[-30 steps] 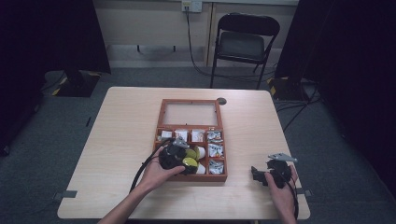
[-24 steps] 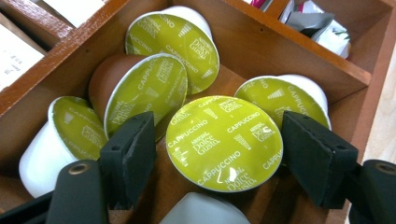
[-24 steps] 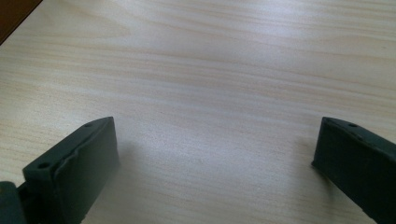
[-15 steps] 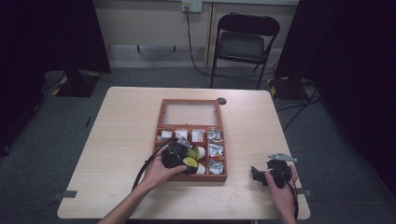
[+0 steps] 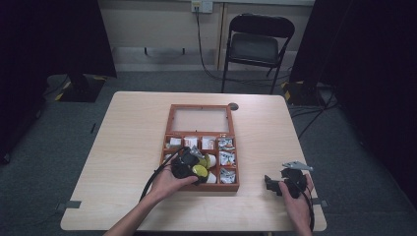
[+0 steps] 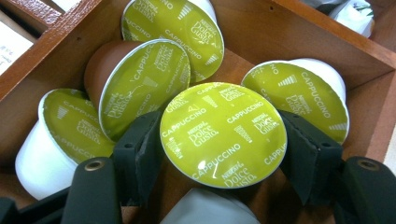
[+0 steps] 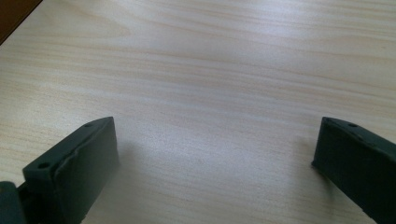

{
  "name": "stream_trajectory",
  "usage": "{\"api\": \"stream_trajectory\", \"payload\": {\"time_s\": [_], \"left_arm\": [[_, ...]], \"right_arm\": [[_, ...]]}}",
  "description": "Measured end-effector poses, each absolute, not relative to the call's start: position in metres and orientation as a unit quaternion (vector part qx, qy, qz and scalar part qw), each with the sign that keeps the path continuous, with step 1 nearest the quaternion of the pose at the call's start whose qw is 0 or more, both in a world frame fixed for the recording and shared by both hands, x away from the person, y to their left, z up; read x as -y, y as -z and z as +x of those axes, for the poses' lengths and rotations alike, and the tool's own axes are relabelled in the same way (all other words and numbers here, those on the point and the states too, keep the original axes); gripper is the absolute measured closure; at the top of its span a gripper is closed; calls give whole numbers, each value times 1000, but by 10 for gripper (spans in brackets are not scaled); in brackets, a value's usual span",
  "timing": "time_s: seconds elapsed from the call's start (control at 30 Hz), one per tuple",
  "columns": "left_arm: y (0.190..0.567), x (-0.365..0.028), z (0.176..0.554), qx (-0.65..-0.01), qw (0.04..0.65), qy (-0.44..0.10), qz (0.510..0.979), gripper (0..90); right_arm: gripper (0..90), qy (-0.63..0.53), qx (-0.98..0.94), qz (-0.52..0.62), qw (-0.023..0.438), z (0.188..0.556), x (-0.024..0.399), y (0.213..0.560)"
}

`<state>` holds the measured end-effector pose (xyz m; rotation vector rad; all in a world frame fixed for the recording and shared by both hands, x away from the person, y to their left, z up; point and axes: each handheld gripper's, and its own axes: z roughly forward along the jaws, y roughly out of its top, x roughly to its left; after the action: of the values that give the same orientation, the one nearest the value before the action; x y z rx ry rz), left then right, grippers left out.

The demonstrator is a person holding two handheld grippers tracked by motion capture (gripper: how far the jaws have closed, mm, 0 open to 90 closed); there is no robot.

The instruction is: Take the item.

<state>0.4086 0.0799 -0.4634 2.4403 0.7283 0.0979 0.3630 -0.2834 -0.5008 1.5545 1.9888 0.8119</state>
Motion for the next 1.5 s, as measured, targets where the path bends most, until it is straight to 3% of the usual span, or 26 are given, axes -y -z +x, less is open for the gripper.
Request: {"api": "stream_trajectory", "payload": {"time_s": [0.23, 1.5], "left_arm": [[463, -84, 411, -284, 306, -27, 908, 376], [450, -95, 411, -277, 370, -18, 886, 378]], "right_arm": [[0, -297, -727, 569, 242, 363, 283, 501], [0, -297, -728, 568, 243, 363, 283, 501]]}}
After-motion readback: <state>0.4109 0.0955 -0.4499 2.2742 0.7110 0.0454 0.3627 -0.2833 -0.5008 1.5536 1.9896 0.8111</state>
